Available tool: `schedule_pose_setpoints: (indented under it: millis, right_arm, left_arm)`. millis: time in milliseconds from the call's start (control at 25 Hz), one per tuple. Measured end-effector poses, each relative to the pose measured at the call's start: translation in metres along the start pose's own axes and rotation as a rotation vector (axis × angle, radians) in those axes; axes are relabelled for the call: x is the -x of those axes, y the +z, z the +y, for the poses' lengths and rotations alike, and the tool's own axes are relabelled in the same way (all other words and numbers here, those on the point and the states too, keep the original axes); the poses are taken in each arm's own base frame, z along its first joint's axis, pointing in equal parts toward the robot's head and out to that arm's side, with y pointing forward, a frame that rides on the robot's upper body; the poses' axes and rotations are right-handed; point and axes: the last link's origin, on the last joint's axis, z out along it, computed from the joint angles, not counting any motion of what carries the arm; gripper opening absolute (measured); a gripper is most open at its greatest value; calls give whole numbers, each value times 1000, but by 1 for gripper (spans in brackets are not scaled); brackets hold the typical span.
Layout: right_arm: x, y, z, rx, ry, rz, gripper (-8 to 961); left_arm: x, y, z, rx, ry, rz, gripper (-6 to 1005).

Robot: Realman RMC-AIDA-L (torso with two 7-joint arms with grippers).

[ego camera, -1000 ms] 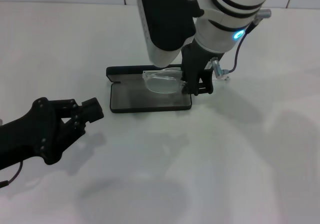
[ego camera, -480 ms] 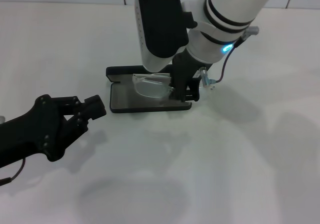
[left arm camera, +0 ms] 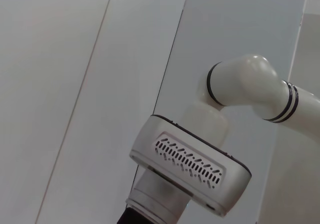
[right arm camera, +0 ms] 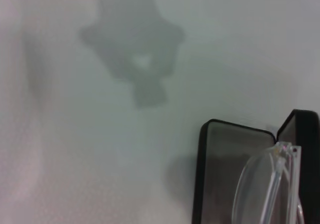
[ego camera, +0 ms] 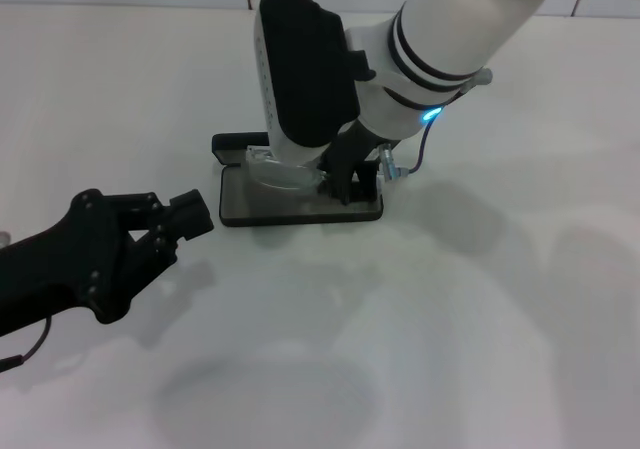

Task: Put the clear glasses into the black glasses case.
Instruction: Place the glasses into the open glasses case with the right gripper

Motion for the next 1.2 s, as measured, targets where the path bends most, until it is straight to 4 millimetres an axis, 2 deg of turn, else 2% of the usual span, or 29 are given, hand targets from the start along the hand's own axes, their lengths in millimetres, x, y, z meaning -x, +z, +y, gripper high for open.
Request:
schedule_pose_setpoints:
  millis: [1200]
  right_arm:
    - [-6, 5, -2, -3, 43, 13, 122]
  left_arm:
    - [0, 9, -6, -3, 2, -4, 88]
